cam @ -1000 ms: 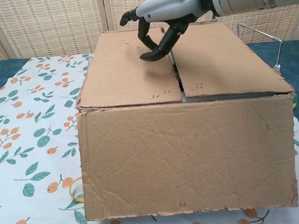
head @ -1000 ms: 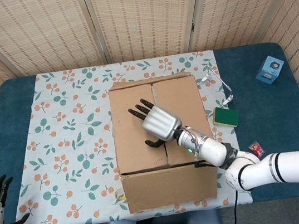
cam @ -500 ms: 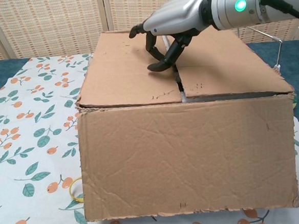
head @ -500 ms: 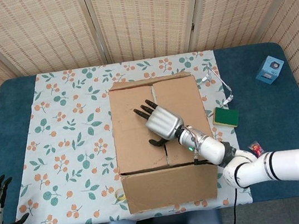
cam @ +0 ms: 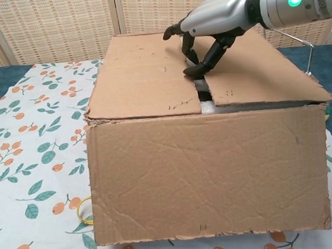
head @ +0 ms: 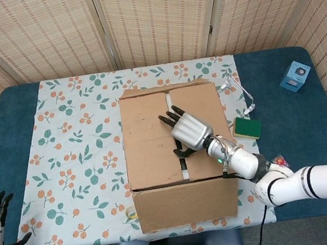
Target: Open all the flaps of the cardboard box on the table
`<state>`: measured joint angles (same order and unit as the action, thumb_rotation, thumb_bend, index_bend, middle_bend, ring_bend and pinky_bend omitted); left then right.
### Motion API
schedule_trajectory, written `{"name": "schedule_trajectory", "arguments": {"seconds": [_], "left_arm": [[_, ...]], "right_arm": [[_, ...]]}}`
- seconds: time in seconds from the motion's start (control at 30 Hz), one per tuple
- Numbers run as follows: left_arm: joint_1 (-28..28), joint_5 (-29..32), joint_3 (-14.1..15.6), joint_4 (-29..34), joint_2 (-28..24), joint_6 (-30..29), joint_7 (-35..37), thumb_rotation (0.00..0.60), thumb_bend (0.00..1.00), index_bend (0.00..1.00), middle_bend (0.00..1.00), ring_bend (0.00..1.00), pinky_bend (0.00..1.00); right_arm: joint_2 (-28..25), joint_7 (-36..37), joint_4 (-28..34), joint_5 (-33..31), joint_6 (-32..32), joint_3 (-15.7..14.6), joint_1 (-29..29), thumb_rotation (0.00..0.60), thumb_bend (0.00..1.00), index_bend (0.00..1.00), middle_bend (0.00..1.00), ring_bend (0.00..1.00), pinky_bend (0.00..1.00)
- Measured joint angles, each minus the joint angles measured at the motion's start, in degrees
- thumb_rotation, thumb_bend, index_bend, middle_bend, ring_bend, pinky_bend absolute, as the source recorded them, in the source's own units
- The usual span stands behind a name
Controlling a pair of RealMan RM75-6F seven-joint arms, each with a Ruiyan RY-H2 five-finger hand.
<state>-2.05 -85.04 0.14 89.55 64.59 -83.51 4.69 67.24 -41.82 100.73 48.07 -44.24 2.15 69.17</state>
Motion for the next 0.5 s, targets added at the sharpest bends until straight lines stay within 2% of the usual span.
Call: {"name": "schedule_trajectory", "arguments": {"seconds": [0.5], "left_arm": [[-0.4,0.2,0.0,0.2,0.3,0.8,-1.6,0.600,0.20,0.00,0.00,0.00,0.00]], "right_arm": [[-9.4,0.9,8.7,2.1,-6.6,0.1,-3.5,0.220,0.48,0.59,0.02,0.00,0.00]]}}
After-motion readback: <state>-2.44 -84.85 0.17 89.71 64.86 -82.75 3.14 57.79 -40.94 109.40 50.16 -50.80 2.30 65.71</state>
